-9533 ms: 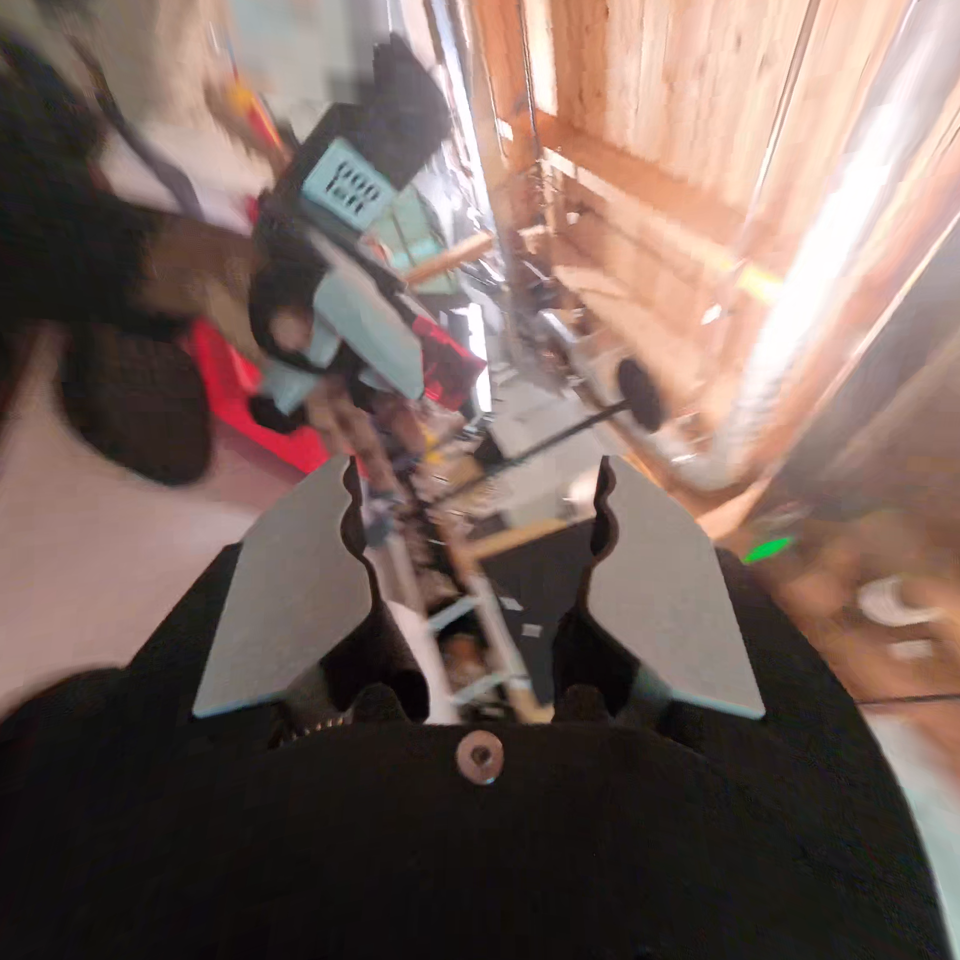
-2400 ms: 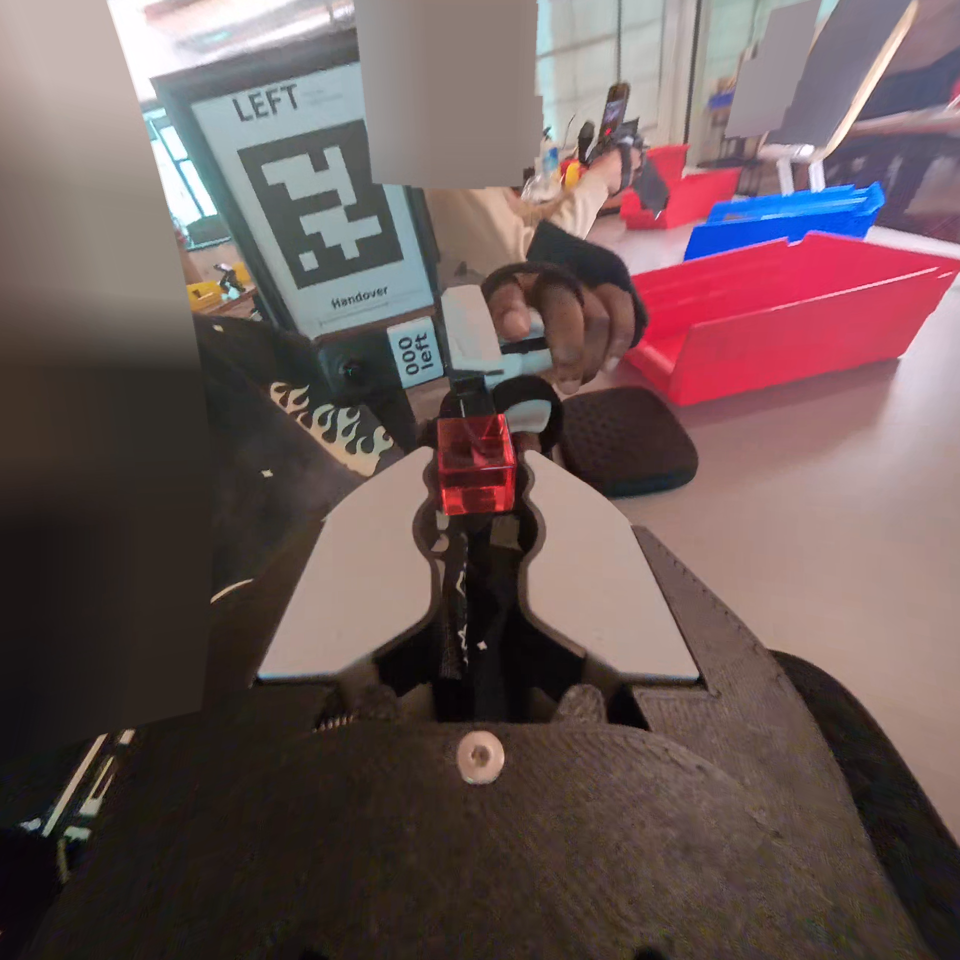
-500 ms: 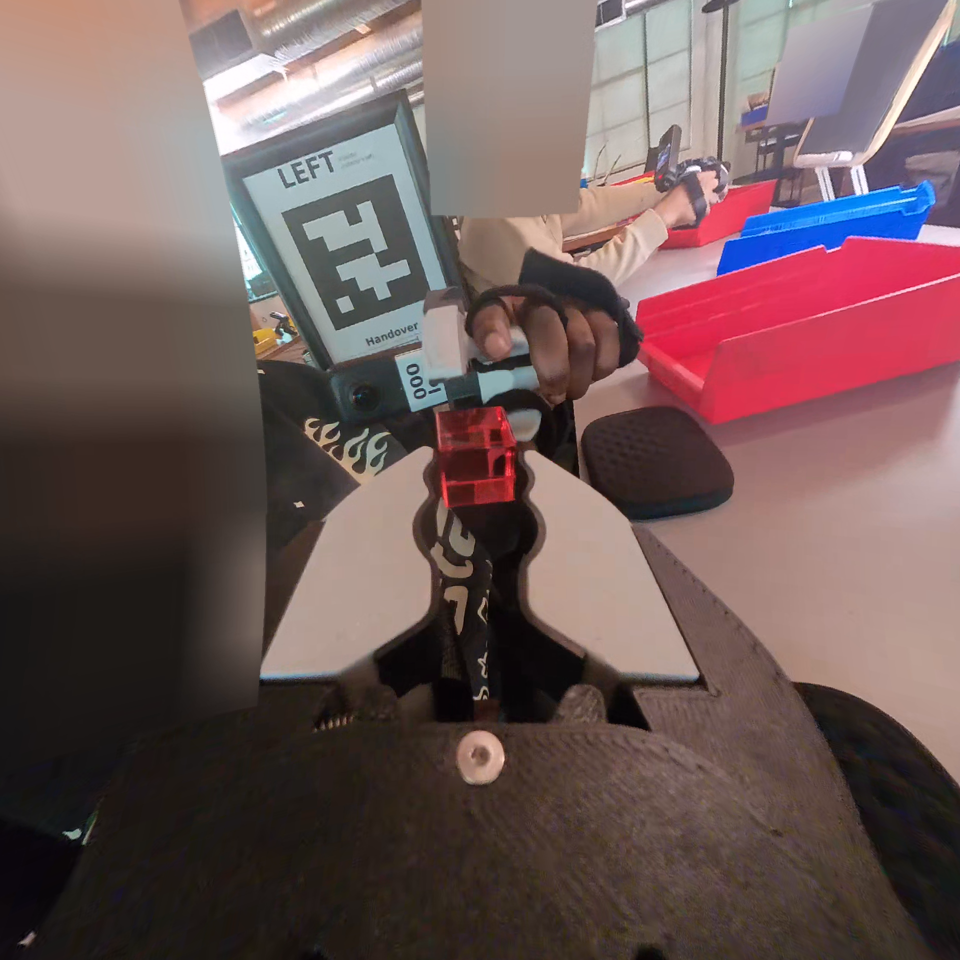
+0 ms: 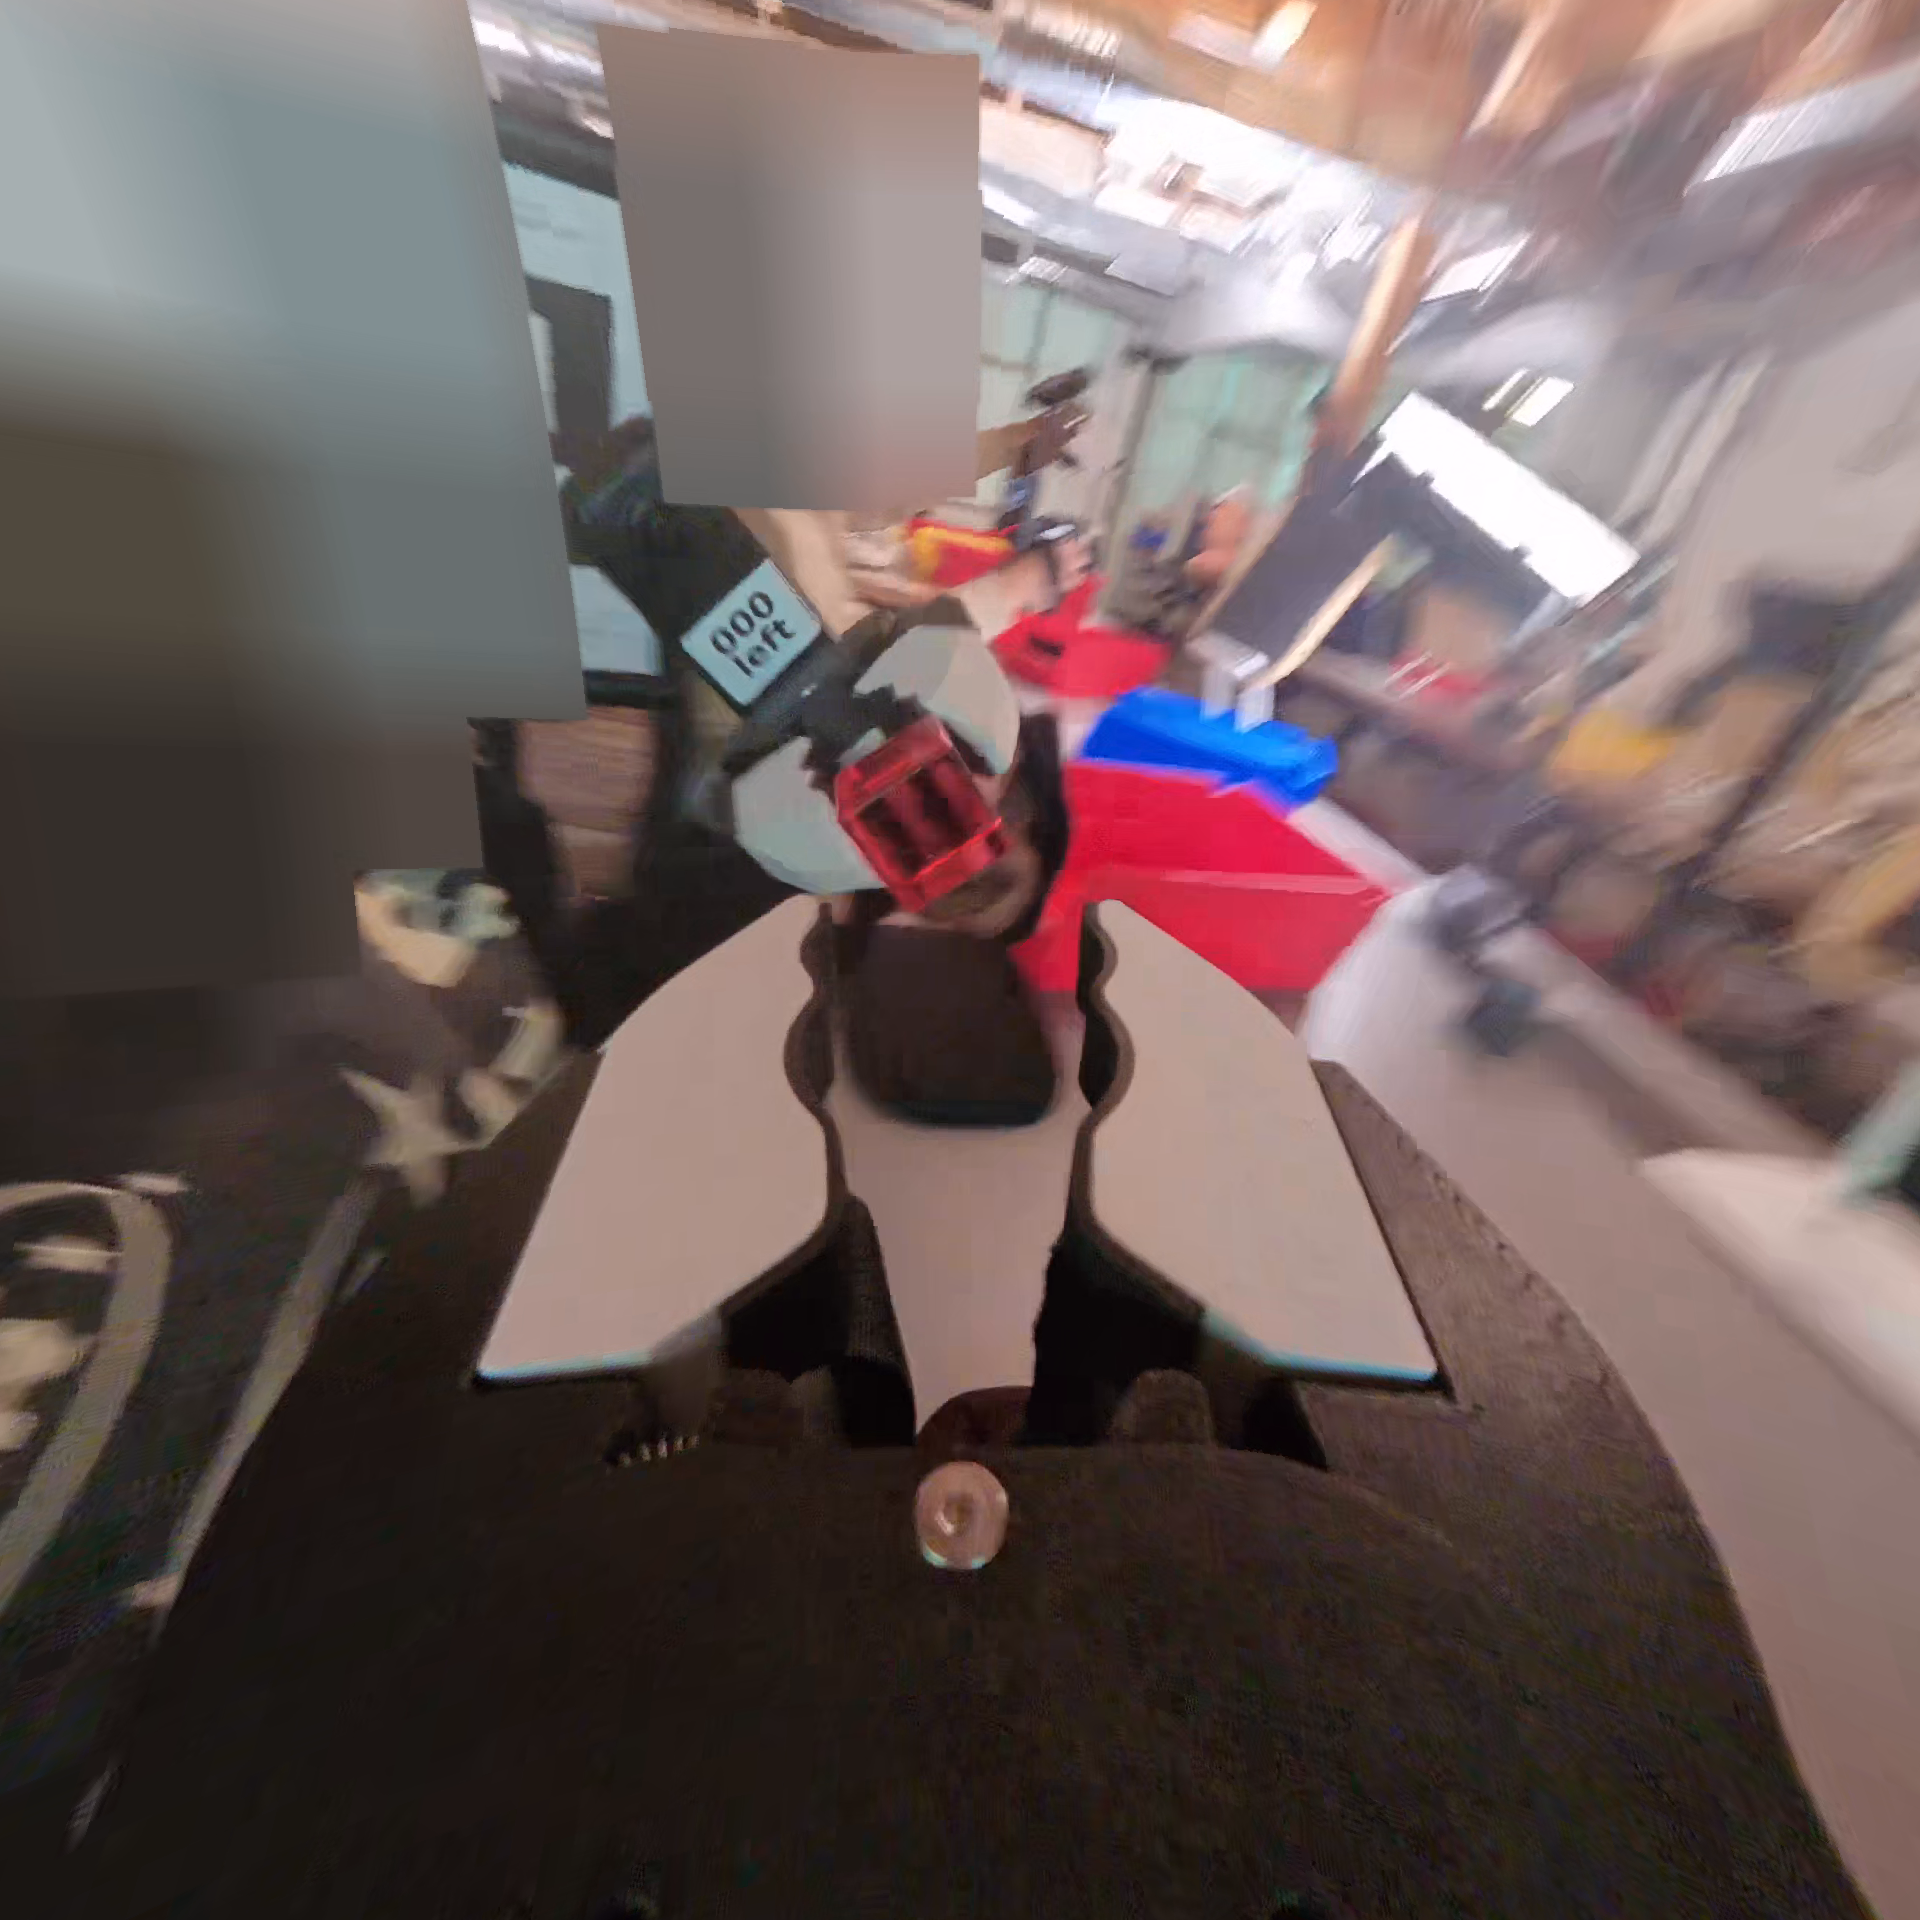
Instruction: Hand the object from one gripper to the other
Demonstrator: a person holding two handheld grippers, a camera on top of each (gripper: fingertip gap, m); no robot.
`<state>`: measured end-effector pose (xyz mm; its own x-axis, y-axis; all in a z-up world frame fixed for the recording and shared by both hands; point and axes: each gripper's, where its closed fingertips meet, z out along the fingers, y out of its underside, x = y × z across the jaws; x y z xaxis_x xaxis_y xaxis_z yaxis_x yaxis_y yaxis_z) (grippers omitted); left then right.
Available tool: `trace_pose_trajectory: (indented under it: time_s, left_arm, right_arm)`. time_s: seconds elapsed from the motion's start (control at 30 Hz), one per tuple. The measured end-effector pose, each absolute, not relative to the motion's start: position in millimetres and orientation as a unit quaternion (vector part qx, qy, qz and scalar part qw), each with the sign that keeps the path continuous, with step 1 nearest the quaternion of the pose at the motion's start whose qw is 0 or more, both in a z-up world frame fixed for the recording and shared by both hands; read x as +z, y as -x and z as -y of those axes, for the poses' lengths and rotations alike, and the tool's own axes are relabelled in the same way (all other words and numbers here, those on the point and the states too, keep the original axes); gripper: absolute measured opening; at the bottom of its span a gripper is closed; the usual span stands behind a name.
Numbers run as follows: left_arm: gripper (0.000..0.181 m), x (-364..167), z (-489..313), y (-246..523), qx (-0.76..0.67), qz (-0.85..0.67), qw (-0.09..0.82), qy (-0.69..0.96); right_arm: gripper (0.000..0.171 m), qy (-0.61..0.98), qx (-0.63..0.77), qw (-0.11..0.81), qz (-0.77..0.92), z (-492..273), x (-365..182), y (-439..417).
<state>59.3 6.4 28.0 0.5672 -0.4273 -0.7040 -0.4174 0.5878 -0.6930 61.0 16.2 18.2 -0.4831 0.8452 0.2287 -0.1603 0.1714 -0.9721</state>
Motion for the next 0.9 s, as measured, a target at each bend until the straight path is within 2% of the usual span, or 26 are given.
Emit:
trace_pose_trajectory:
  time_s: [0.13,0.2,0.23,0.3,0.47,0.57,0.6,0.7,0.8,0.9]
  left_arm:
    - [0.027,16.2,2.9,-67.8,-0.243,-0.434,0.675,0.545]
    - [0.027,13.7,5.9,-70.6,-0.339,-0.406,0.629,0.570]
    - [0.027,11.0,7.4,-72.0,-0.369,-0.401,0.607,0.578]
    - [0.026,8.5,8.2,-74.2,-0.404,-0.392,0.586,0.582]
    - [0.027,1.1,10.0,-83.8,-0.424,-0.399,0.560,0.589]
    - [0.028,2.6,10.3,-83.1,-0.416,-0.405,0.571,0.581]
    - [0.033,4.9,9.3,-81.9,-0.400,-0.410,0.590,0.569]
    - [0.050,23.2,2.9,-72.6,-0.274,-0.423,0.711,0.491]
    - [0.057,41.2,15.7,-64.7,-0.139,-0.431,0.798,0.397]
    - [0.059,23.6,30.4,-54.2,-0.074,-0.403,0.821,0.398]
  right_arm:
    - [0.043,0.109,0.371,0.684,0.618,-16.9,35.5,-75.4]
    - [0.033,-0.001,0.246,0.745,0.620,-1.7,27.7,-83.2]
    - [0.034,-0.022,0.212,0.750,0.626,3.3,23.7,-83.1]
    - [0.040,-0.020,0.192,0.731,0.654,9.3,15.2,-77.9]
    - [0.031,-0.034,0.134,0.738,0.660,10.2,5.2,-65.9]
    - [0.027,-0.019,0.145,0.729,0.669,11.6,4.4,-63.4]
    - [0.027,-0.006,0.161,0.720,0.675,11.3,4.3,-63.4]
    - [0.027,0.079,0.266,0.689,0.669,4.8,15.6,-62.1]
    - [0.027,0.204,0.443,0.574,0.658,-1.3,18.5,-57.5]
    - [0.027,0.286,0.593,0.445,0.606,-4.6,12.0,-56.3]
